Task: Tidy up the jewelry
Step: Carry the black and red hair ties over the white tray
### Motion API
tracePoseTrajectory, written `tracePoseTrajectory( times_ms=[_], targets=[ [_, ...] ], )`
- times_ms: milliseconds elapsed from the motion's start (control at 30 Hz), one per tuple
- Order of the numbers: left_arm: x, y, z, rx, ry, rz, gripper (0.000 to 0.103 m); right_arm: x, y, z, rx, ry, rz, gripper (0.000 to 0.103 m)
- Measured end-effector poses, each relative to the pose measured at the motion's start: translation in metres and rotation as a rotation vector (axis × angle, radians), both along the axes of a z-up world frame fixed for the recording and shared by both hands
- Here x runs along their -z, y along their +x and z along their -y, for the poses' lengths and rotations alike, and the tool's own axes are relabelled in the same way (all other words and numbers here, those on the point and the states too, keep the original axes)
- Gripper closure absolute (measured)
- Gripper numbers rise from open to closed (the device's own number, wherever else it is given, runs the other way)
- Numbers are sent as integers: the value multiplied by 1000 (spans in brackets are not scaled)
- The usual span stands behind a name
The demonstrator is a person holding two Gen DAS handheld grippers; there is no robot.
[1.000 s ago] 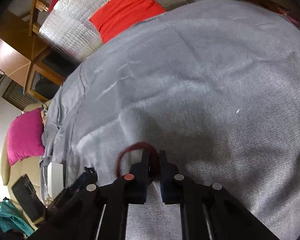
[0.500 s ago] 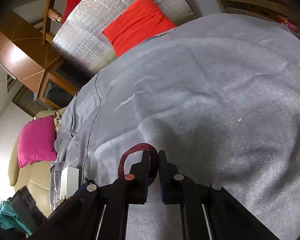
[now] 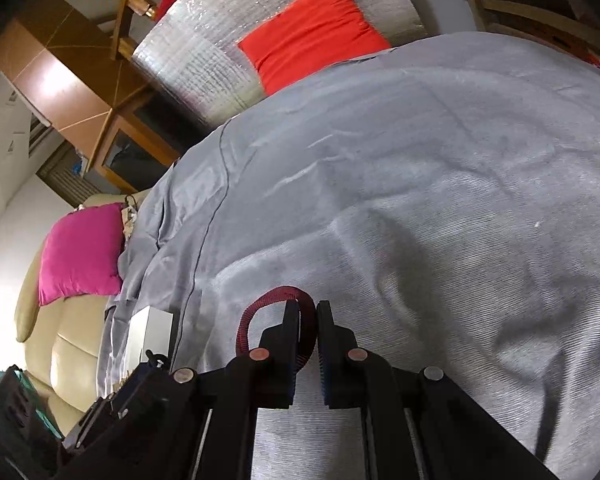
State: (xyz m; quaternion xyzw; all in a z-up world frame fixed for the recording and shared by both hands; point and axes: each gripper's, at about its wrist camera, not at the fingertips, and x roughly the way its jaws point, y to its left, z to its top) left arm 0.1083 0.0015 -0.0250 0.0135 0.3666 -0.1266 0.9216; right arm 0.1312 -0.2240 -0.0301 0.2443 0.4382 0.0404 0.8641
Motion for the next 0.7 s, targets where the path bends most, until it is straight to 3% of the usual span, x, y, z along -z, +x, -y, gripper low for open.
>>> tracePoseTrajectory(
  times_ms=[700],
  targets=[
    [-4,-9,-37,-48,13,13,82,7,9,-46,-74,1,17,93]
  ],
)
